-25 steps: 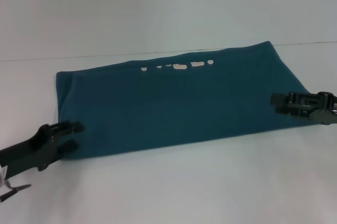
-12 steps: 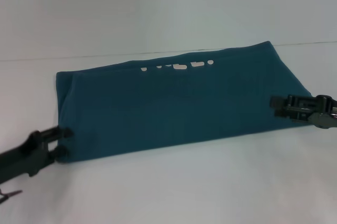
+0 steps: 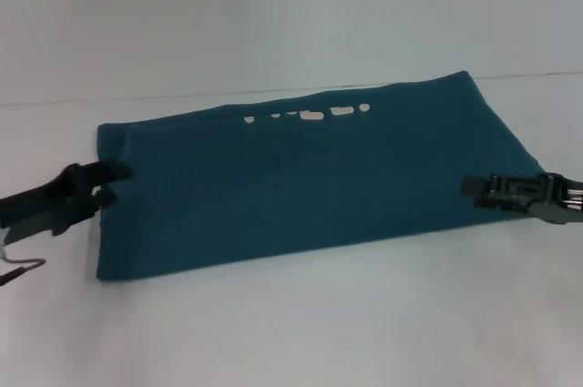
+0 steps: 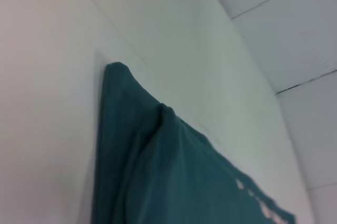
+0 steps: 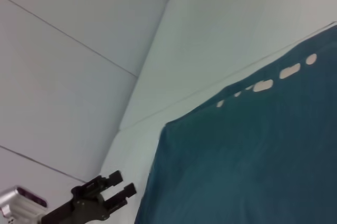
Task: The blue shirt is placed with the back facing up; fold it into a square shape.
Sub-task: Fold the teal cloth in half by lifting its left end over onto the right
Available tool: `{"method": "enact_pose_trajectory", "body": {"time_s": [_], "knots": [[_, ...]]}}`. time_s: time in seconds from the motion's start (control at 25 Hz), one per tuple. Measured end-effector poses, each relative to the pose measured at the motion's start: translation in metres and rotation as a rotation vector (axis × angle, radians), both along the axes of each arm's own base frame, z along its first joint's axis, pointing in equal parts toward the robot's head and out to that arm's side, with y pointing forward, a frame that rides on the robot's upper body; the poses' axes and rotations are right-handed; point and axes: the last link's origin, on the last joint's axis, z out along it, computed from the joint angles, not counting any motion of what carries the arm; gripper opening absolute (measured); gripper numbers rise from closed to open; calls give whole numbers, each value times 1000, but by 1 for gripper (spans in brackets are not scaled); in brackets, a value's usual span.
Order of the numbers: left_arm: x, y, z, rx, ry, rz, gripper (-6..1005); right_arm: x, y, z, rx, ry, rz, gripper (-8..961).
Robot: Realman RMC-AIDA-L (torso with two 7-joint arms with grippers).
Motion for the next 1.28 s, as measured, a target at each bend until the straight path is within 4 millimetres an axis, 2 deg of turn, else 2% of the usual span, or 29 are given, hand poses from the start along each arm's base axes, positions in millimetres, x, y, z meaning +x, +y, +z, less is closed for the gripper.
{"method": "enact_pose_trajectory", "body": {"time_s": [0.2,0.4,0.64,0.92,1.28], "knots": [[5,14,-6,4,59,-10,620,0,1,1,5,-3,-3,669],[5,16,-8,16,59,5,840,1,1,1,7,-3,-4,670],[-2,16,-9,28,49,57,830,1,1,1,8,-3,-6,670],[-8,14,-21,2,78,98,822,2,1,1,12,-2,-18,670],[-9,16,-17,12,82,97,823,4,1,1,15,-4,-26,671]]}}
